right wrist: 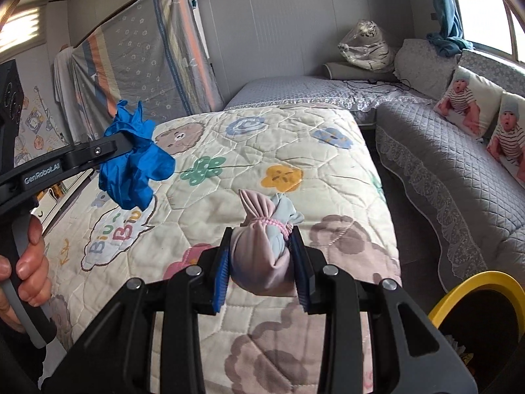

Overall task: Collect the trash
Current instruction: 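Carry the blue glove and pink bundle over the yellow-rimmed bin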

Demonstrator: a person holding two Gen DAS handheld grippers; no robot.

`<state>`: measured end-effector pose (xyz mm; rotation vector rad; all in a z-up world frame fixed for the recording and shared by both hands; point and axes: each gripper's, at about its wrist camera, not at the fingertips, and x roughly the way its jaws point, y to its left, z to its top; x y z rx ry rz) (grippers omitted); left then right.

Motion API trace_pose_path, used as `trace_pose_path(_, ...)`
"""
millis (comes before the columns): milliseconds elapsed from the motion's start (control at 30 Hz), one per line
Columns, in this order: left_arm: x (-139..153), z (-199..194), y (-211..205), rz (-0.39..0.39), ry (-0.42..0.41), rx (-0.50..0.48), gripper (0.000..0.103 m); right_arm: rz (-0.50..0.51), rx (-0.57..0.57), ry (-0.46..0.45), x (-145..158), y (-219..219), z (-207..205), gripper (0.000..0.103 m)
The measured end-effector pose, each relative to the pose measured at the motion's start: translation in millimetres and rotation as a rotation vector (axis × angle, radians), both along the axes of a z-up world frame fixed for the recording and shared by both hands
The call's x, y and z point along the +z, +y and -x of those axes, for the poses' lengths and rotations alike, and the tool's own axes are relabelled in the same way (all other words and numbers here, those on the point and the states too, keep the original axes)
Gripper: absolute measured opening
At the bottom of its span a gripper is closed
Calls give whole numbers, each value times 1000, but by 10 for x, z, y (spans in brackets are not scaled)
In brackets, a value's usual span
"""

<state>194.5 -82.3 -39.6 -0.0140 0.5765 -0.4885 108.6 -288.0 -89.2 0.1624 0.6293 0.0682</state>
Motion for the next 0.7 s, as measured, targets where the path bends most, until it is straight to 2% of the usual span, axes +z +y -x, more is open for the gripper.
trace_pose_path(467, 120, 412, -896, -24, -38, -211, 18, 6, -252, -16, -21, -951, 561, 32)
trace_pose_path(700, 91, 596, -1316, -46, -48, -306, 18, 19, -379, -16, -81, -1339, 912, 32)
